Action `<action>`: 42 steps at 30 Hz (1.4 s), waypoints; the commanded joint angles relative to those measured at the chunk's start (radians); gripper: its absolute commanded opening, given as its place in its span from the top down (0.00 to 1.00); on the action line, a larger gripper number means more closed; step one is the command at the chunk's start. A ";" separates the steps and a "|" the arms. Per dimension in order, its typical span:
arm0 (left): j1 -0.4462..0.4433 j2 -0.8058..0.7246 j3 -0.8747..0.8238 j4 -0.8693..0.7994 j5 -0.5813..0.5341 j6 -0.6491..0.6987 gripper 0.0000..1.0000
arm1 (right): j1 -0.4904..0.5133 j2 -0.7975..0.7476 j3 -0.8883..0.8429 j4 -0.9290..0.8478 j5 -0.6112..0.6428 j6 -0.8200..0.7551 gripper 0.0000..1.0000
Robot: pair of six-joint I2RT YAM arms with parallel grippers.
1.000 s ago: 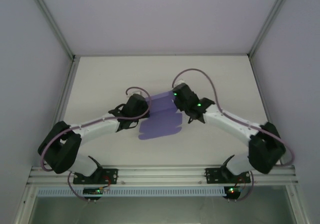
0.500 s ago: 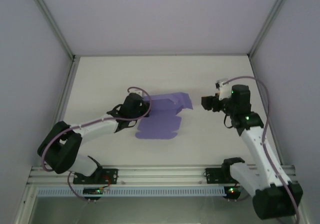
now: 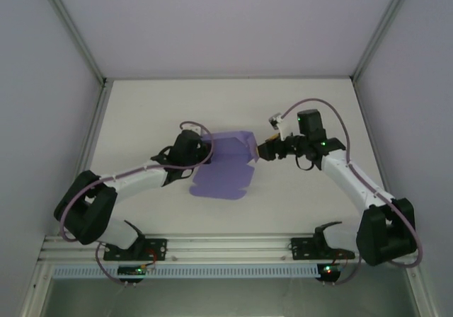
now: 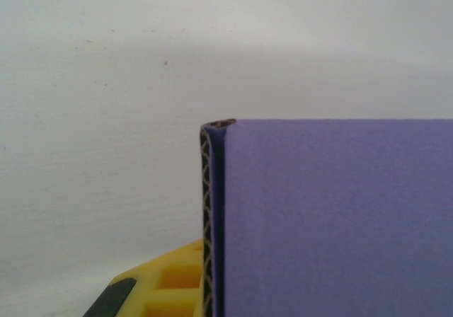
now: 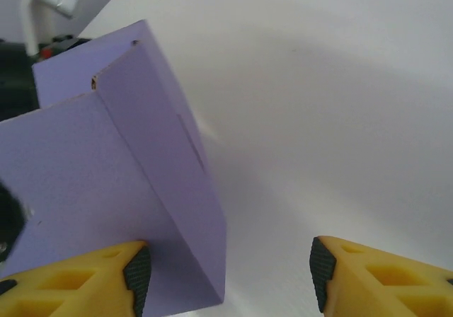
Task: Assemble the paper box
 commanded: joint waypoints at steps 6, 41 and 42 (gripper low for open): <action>-0.010 0.022 0.061 -0.036 0.001 -0.014 1.00 | 0.137 0.089 0.082 0.022 0.011 -0.030 0.40; -0.074 0.010 0.148 -0.193 -0.111 -0.201 1.00 | 0.466 0.563 0.420 -0.269 1.692 0.336 1.00; -0.072 0.010 0.150 -0.200 -0.118 -0.215 1.00 | 0.454 0.573 0.428 -0.316 1.724 0.366 1.00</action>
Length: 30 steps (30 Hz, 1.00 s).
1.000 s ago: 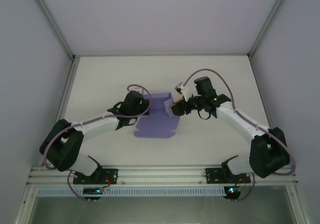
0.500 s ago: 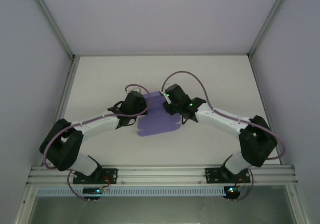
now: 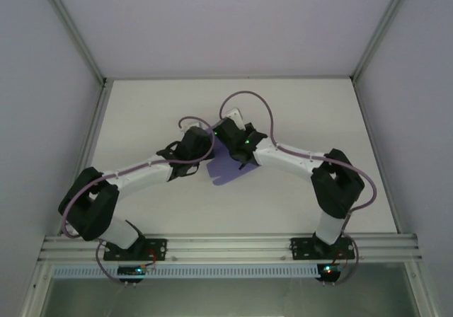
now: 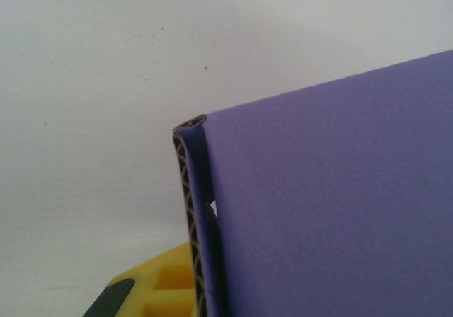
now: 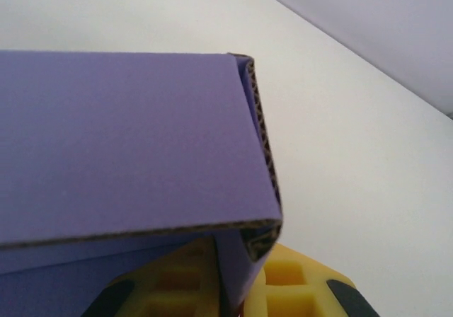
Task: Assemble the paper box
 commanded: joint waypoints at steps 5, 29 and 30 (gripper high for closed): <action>-0.011 -0.017 0.044 -0.074 0.024 -0.068 1.00 | -0.126 0.102 0.053 -0.345 0.414 0.248 1.00; -0.013 0.051 0.086 -0.054 0.123 -0.035 1.00 | -0.219 -0.403 -0.534 0.540 -0.503 -0.192 0.57; -0.013 0.054 0.089 -0.054 0.121 -0.037 1.00 | -0.219 -0.415 -0.539 0.538 -0.517 -0.204 0.52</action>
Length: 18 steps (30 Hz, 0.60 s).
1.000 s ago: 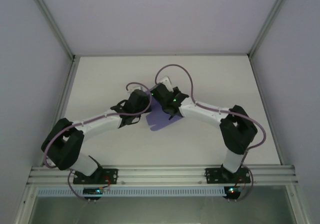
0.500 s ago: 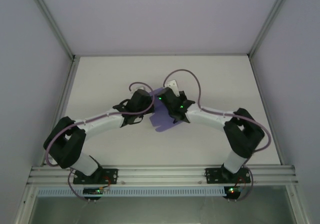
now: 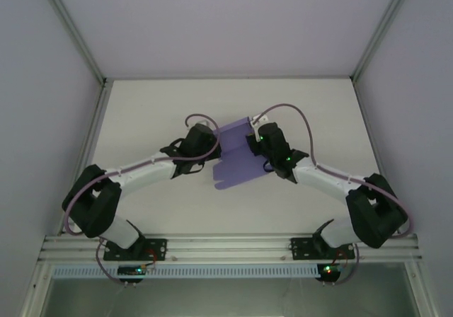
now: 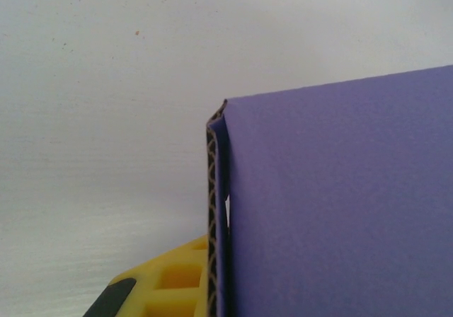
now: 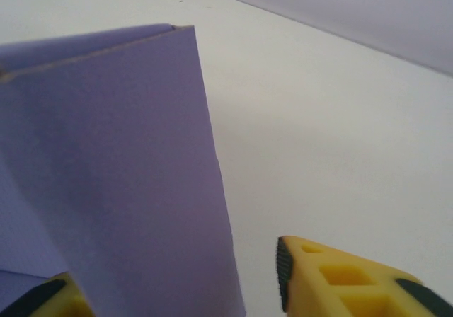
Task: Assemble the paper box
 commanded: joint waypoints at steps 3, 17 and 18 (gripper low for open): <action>0.001 0.022 0.025 -0.034 -0.002 -0.002 1.00 | -0.013 -0.089 -0.034 -0.042 -0.126 -0.068 0.41; -0.016 0.025 0.042 -0.033 0.016 0.033 1.00 | -0.034 -0.068 0.022 -0.129 -0.172 -0.084 0.51; -0.020 0.027 0.047 -0.039 0.016 0.037 1.00 | -0.033 -0.049 0.034 -0.128 -0.156 -0.085 0.52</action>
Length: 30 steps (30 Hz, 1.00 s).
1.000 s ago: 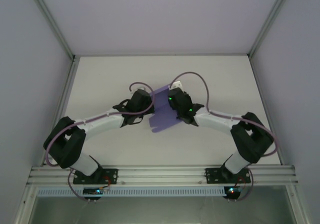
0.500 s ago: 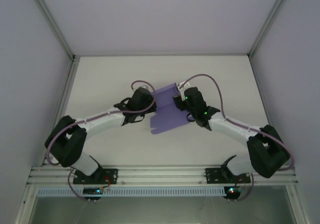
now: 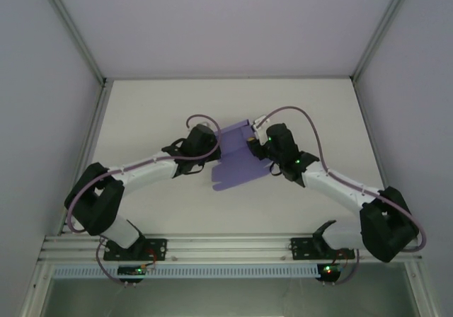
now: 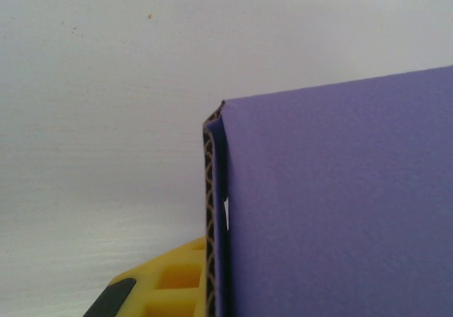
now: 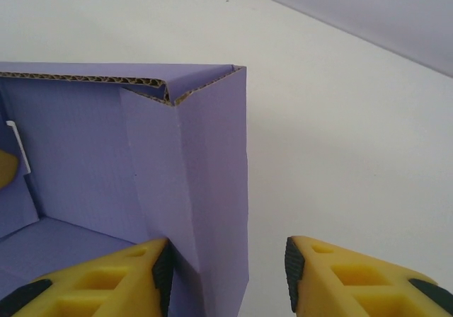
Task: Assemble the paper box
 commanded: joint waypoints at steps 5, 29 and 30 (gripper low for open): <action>-0.026 0.002 0.051 -0.019 0.011 0.033 1.00 | -0.018 0.101 0.096 -0.036 0.048 -0.012 0.66; -0.030 -0.044 0.063 -0.140 -0.124 -0.012 1.00 | -0.026 0.371 0.244 -0.034 1.012 -0.273 1.00; -0.028 -0.042 0.064 -0.142 -0.127 -0.014 1.00 | -0.028 0.384 0.248 -0.020 1.036 -0.290 1.00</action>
